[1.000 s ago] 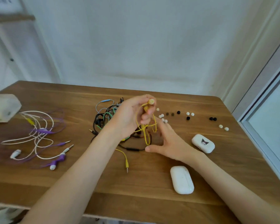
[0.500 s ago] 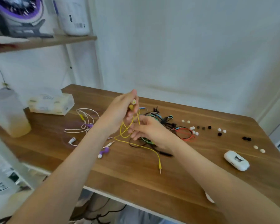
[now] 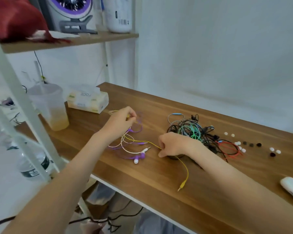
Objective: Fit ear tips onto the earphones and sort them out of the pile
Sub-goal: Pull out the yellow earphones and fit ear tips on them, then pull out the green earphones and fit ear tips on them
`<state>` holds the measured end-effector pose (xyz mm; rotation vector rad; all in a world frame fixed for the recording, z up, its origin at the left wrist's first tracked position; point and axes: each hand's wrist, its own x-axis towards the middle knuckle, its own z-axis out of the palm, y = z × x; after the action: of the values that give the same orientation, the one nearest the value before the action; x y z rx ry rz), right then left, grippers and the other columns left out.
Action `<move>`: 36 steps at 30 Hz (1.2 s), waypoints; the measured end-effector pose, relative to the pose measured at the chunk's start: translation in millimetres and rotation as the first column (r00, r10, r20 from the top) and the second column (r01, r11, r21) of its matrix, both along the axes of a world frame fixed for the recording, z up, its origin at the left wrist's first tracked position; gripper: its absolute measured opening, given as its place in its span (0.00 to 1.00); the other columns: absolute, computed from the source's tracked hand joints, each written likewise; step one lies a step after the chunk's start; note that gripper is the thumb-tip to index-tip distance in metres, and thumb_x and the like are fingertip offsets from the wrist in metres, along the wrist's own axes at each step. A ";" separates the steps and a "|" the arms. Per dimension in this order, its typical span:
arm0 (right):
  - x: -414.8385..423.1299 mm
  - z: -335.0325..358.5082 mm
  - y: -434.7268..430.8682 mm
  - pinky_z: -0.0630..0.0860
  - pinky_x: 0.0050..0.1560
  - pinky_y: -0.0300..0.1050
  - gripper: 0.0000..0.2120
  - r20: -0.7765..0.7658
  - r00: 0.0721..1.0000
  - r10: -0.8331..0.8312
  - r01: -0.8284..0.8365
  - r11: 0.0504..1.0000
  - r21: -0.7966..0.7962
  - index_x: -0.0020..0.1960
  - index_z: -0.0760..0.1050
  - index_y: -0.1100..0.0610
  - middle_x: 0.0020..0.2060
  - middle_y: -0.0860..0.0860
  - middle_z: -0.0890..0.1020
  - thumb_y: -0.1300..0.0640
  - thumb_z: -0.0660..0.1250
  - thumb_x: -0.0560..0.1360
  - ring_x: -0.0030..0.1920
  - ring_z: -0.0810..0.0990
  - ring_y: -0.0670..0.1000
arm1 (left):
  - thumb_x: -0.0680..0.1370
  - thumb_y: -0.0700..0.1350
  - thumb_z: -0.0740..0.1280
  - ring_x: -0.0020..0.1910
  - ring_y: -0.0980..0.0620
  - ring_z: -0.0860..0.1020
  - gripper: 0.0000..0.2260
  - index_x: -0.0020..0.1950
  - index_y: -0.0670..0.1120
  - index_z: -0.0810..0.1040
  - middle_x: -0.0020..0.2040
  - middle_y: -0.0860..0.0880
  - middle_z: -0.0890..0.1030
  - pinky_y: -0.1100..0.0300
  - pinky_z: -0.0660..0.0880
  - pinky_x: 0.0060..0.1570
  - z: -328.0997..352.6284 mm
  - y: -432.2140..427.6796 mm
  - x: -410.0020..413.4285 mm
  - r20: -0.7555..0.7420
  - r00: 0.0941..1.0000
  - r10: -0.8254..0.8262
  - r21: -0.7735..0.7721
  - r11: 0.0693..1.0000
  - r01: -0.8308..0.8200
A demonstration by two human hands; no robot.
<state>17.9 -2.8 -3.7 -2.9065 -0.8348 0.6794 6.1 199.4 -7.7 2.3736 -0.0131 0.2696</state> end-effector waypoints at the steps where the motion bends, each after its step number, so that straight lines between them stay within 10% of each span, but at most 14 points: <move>1: -1.2 0.8 1.1 0.65 0.33 0.38 0.06 0.010 1.000 0.018 -0.018 1.000 -0.010 0.48 0.70 0.57 0.45 0.51 0.74 0.56 0.67 0.77 0.46 0.73 0.53 | 0.79 0.43 0.64 0.39 0.51 0.77 0.03 0.51 0.49 0.75 0.43 0.49 0.79 0.60 0.68 0.35 -3.3 1.0 1.6 -0.019 1.000 -0.008 0.072 0.997 0.010; 5: 4.6 -3.5 8.6 0.72 0.28 0.37 0.05 -0.056 0.993 -0.101 0.112 0.960 0.257 0.47 0.74 0.61 0.39 0.57 0.80 0.59 0.64 0.78 0.35 0.77 0.52 | 0.79 0.44 0.63 0.51 0.47 0.75 0.08 0.57 0.46 0.77 0.58 0.49 0.77 0.55 0.70 0.50 -18.2 2.9 6.7 -0.034 0.998 -0.047 0.256 0.965 0.054; 10: 17.2 -9.6 25.8 0.78 0.27 0.39 0.03 -0.519 0.819 -0.247 0.574 0.336 0.747 0.48 0.70 0.63 0.31 0.59 0.78 0.64 0.62 0.80 0.26 0.79 0.49 | 0.82 0.46 0.59 0.57 0.44 0.75 0.13 0.64 0.45 0.76 0.65 0.49 0.74 0.57 0.66 0.56 -16.3 -2.3 -0.7 -0.081 0.992 -0.096 0.286 0.951 0.115; 13: 20.0 -14.6 32.3 0.82 0.38 0.40 0.02 -0.564 0.801 -0.200 0.598 0.212 0.773 0.52 0.70 0.64 0.39 0.60 0.78 0.66 0.61 0.80 0.36 0.81 0.53 | 0.84 0.50 0.53 0.61 0.44 0.73 0.15 0.60 0.46 0.76 0.61 0.47 0.75 0.57 0.64 0.53 -11.1 -5.7 -5.1 -0.152 0.984 -0.091 0.252 0.959 0.128; 16: 20.9 -21.2 27.9 0.81 0.48 0.41 0.12 -0.509 0.832 -0.221 0.555 0.317 0.769 0.63 0.69 0.66 0.48 0.58 0.77 0.67 0.60 0.79 0.44 0.81 0.54 | 0.82 0.59 0.51 0.65 0.44 0.71 0.22 0.60 0.45 0.76 0.63 0.47 0.72 0.53 0.68 0.55 -5.1 -13.9 -7.4 -0.191 0.981 0.043 0.374 0.927 0.032; 18: 20.5 -19.4 20.6 0.80 0.52 0.45 0.17 -0.318 0.905 -0.284 0.425 0.548 0.721 0.66 0.68 0.61 0.50 0.55 0.78 0.64 0.63 0.78 0.46 0.80 0.53 | 0.80 0.63 0.54 0.67 0.43 0.69 0.25 0.64 0.45 0.74 0.70 0.46 0.67 0.50 0.69 0.58 0.1 -21.9 -10.3 -0.221 0.963 0.156 0.487 0.873 -0.030; 23: 4.1 -2.2 -15.1 0.71 0.49 0.45 0.14 0.124 0.984 -0.126 0.087 0.956 0.279 0.53 0.71 0.56 0.50 0.52 0.74 0.50 0.70 0.73 0.50 0.73 0.52 | 0.80 0.57 0.59 0.64 0.42 0.72 0.22 0.67 0.43 0.70 0.67 0.41 0.70 0.51 0.72 0.55 16.7 -48.8 -13.4 -0.153 0.953 0.261 0.659 0.746 -0.099; 27: -8.2 -6.2 -39.9 0.64 0.57 0.49 0.12 0.111 0.993 0.035 -0.018 0.988 -0.152 0.47 0.73 0.51 0.51 0.52 0.74 0.44 0.68 0.73 0.56 0.67 0.54 | 0.82 0.46 0.59 0.57 0.41 0.77 0.11 0.61 0.43 0.71 0.58 0.42 0.77 0.54 0.68 0.44 27.7 -72.9 -11.0 0.063 0.985 0.161 0.664 0.730 -0.161; 36: -12.5 14.5 -86.3 0.60 0.60 0.53 0.07 0.204 0.979 0.001 -0.024 0.994 0.106 0.55 0.75 0.49 0.47 0.45 0.73 0.53 0.63 0.78 0.53 0.63 0.48 | 0.76 0.38 0.61 0.63 0.46 0.72 0.20 0.68 0.49 0.71 0.65 0.46 0.73 0.51 0.70 0.62 18.6 -115.0 -2.1 -0.427 0.831 -0.357 0.379 0.763 0.523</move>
<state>5.4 -89.1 10.8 -2.9088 -0.8790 0.3281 4.0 84.4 10.9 2.7838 -0.5487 -0.4236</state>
